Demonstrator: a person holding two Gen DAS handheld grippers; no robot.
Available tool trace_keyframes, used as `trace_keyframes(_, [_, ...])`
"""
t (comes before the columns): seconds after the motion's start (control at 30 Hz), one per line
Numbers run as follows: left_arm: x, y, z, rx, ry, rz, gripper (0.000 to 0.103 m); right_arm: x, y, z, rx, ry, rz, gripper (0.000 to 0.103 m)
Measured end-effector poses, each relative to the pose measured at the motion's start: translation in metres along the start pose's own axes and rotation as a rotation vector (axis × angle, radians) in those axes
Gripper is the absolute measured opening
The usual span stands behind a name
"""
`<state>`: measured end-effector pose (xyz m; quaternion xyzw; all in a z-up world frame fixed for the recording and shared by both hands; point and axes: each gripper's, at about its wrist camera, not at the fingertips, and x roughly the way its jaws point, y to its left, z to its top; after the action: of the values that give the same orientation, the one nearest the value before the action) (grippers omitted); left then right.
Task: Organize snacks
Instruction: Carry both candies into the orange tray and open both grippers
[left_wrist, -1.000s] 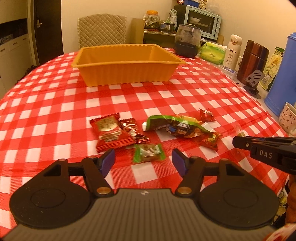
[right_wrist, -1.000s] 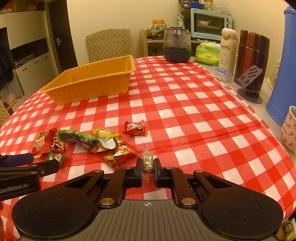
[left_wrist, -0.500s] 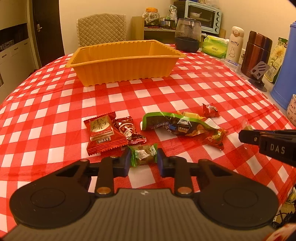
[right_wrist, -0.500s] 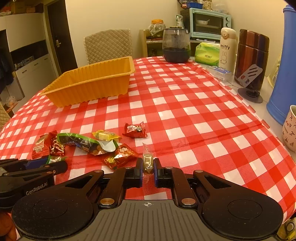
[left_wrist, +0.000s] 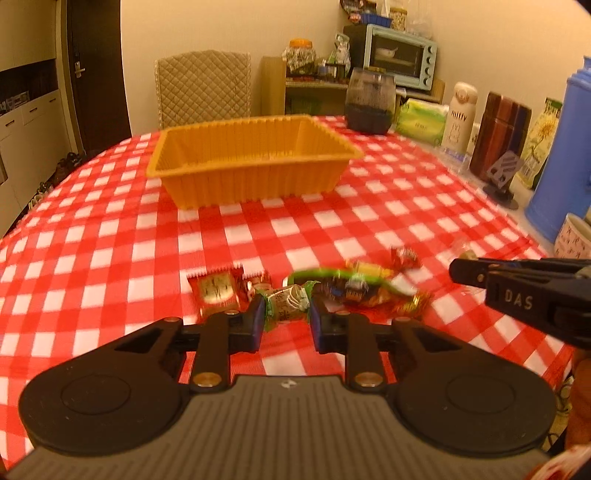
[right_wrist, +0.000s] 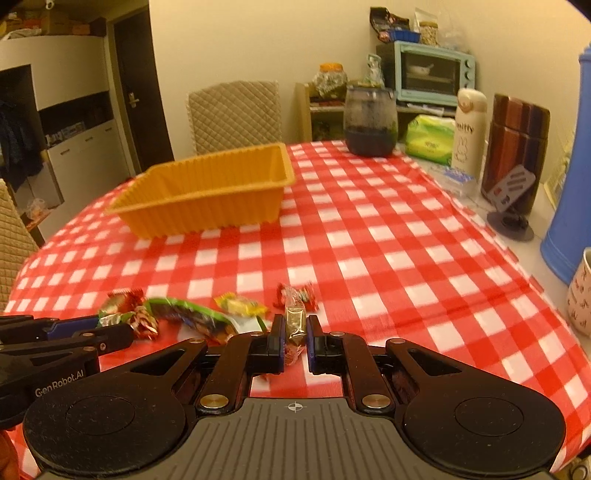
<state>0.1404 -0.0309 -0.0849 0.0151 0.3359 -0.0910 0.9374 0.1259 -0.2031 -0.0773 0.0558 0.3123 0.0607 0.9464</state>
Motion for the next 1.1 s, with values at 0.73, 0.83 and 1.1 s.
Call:
trace_keyframes(0.73, [0.027, 0.042, 0.113, 0.021, -0.091, 0.012, 0.023, 0.041, 0.025, 0.108, -0.084, -0.112, 0.106, 0.011])
trace_keyframes(0.83, [0.039, 0.046, 0.126, 0.024, -0.093, 0.006, 0.023, 0.055, 0.031, 0.122, -0.090, -0.113, 0.118, 0.011])
trace_keyframes(1.1, [0.072, 0.068, 0.146, -0.012, -0.087, 0.004, 0.023, 0.098, 0.038, 0.156, -0.075, -0.103, 0.146, 0.011])
